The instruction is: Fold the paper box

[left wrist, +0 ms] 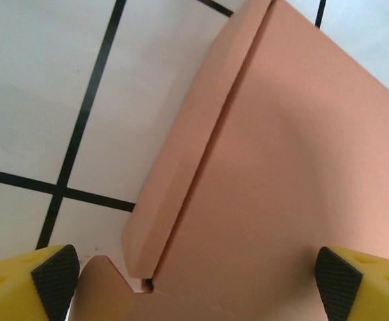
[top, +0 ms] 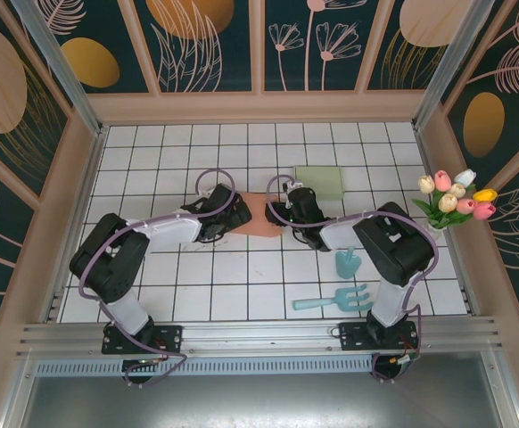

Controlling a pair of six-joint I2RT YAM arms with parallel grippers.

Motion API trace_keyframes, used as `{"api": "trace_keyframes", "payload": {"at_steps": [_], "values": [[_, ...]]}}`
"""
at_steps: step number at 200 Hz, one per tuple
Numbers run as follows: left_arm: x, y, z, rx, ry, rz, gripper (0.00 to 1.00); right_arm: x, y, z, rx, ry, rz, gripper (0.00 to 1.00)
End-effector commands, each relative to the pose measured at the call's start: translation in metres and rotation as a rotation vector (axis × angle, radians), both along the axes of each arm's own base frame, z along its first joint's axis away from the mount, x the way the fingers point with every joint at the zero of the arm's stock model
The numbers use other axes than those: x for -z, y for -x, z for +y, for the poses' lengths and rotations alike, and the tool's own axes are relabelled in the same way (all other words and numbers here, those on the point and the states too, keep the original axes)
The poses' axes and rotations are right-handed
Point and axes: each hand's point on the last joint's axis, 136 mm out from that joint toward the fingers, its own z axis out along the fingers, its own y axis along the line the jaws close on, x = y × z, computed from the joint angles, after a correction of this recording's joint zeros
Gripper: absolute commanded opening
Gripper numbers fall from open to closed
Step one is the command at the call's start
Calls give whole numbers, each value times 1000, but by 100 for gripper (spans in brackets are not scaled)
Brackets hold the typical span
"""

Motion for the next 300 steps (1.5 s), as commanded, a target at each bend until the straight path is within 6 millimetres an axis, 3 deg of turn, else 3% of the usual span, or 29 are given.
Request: {"api": "trace_keyframes", "payload": {"at_steps": [1,62,145,195,300], "values": [[0,-1,-10,6,7,5,89,39,18,-11,-12,65,106,51],[5,-3,-15,20,-5,13,82,41,19,-12,-14,57,110,50],[30,-2,7,23,-164,21,81,43,19,-11,-21,64,119,50],[27,-6,17,15,-225,-4,82,44,18,-13,-18,76,122,51],[27,-5,16,35,-228,-4,84,48,18,-11,-24,77,132,50]]}}
